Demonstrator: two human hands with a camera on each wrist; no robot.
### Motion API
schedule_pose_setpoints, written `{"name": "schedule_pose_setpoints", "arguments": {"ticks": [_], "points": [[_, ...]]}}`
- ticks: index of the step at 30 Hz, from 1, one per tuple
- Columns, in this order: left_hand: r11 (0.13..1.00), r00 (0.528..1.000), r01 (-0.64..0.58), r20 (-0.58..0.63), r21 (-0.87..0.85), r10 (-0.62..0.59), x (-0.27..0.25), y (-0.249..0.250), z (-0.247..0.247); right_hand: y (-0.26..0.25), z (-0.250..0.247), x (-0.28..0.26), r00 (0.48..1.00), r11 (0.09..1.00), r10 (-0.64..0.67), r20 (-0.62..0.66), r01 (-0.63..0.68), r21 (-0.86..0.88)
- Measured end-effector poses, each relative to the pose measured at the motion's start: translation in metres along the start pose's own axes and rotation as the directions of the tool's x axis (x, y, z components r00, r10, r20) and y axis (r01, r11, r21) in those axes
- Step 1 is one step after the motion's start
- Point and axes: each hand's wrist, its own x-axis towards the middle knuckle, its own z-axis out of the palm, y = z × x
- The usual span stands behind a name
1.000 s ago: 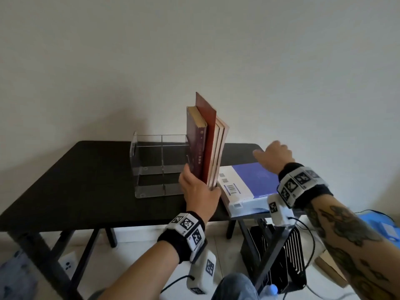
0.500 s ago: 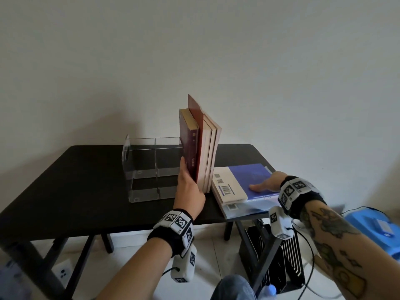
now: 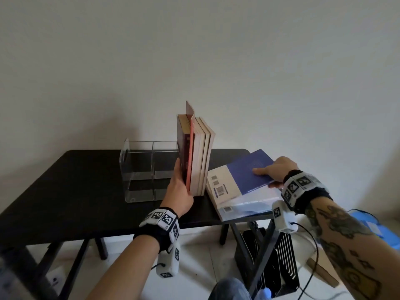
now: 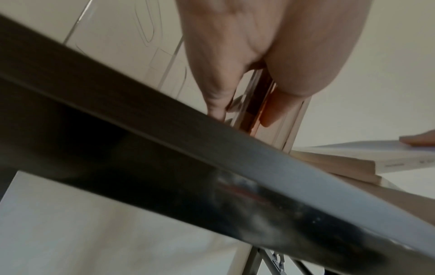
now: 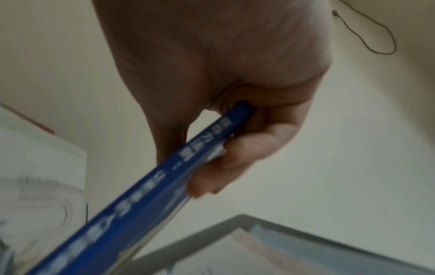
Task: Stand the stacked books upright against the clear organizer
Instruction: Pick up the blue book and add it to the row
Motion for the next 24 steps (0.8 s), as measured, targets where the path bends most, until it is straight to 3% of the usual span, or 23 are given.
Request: {"name": "schedule_pose_setpoints", "arguments": {"ticks": [2, 5, 9, 13, 17, 20, 24], "points": [[1.0, 1.0, -0.006, 0.002, -0.019, 0.006, -0.001, 0.0, 0.0, -0.011, -0.017, -0.007, 1.0, 0.998, -0.027, 0.004, 0.027, 0.062], [1.0, 1.0, -0.004, -0.017, -0.027, 0.003, 0.0, 0.0, 0.002, -0.03, -0.038, -0.011, 0.993, 0.993, -0.119, 0.0, 0.119, -0.001], [0.997, 0.998, 0.021, -0.056, -0.079, -0.025, -0.001, 0.002, 0.009, -0.056, -0.062, -0.031, 0.949, 0.96, -0.275, -0.154, 0.262, -0.099], [0.988, 0.996, 0.052, -0.059, -0.145, -0.061, -0.006, 0.004, 0.018, -0.079, -0.082, -0.061, 0.834, 0.895, -0.377, -0.403, 0.439, 0.071], [0.983, 0.994, 0.101, -0.012, -0.154, -0.105, -0.012, 0.007, 0.017, -0.11, -0.094, -0.094, 0.67, 0.748, -0.458, -0.583, 0.646, 0.154], [0.982, 0.996, 0.089, 0.004, -0.165, -0.09, -0.013, 0.005, 0.015, -0.131, -0.096, -0.114, 0.549, 0.643, -0.507, -0.665, 0.754, 0.132], [0.978, 0.997, 0.08, 0.021, -0.191, -0.077, -0.012, 0.001, 0.013, -0.151, -0.092, -0.134, 0.47, 0.536, -0.537, -0.701, 0.832, 0.147]]}}
